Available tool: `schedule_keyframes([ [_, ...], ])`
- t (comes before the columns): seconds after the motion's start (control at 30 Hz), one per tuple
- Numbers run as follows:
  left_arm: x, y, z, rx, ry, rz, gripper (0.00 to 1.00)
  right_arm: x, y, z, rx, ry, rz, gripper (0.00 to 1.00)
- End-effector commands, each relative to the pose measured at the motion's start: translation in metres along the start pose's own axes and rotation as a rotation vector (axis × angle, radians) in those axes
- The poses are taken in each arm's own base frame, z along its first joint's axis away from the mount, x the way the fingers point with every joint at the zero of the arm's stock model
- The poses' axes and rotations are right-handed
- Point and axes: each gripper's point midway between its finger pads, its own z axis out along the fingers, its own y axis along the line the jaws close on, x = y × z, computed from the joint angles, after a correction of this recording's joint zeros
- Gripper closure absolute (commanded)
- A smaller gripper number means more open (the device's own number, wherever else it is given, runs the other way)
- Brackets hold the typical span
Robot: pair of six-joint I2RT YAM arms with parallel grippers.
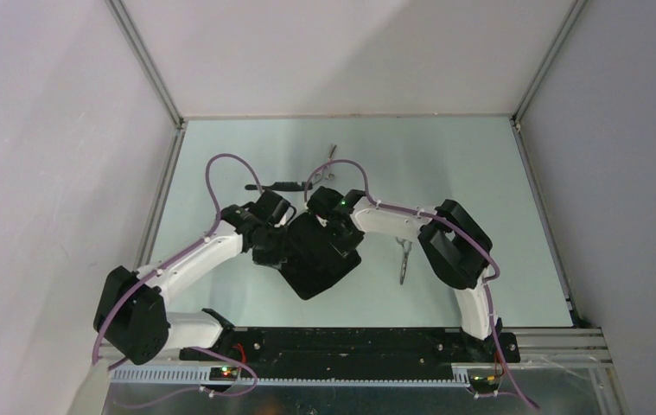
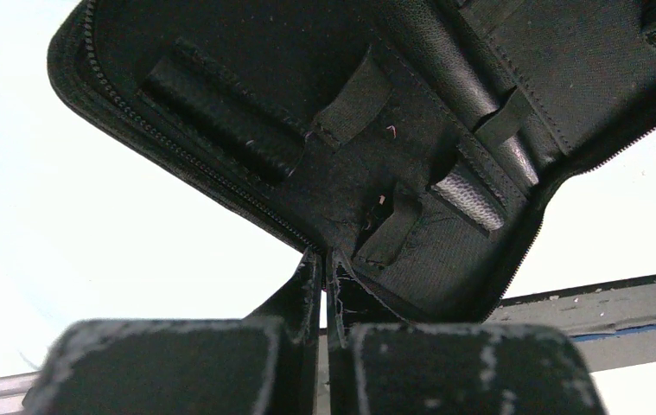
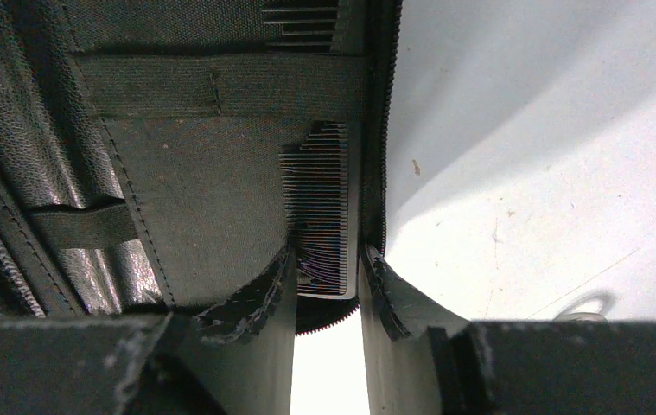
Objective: Sort the hair-cutting tools
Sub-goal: Move the hairdressing tool bag to the center of the board.
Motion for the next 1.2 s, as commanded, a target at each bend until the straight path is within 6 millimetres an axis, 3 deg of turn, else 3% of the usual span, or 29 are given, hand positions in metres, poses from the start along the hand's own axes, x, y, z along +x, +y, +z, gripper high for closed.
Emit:
schedule_keyframes([
  [0.0,0.002,-0.003,-0.005,0.016,-0.015,0.005,1.00,0.005,-0.004,0.003,0.018,-0.001,0.036,1.00],
  [0.57,-0.002,-0.009,0.006,0.040,-0.034,-0.021,1.00,0.018,0.008,-0.014,-0.028,0.016,0.115,0.84],
  [0.73,-0.003,-0.009,0.009,0.041,-0.033,-0.024,0.98,0.015,0.009,-0.022,-0.037,-0.009,0.117,0.66],
  [0.97,-0.009,-0.011,0.012,0.039,-0.046,-0.023,0.93,0.003,-0.001,-0.049,-0.045,-0.107,0.155,0.45],
  [1.17,-0.018,-0.002,0.006,-0.009,-0.097,-0.025,0.75,-0.013,-0.017,-0.087,-0.085,-0.276,0.230,0.33],
])
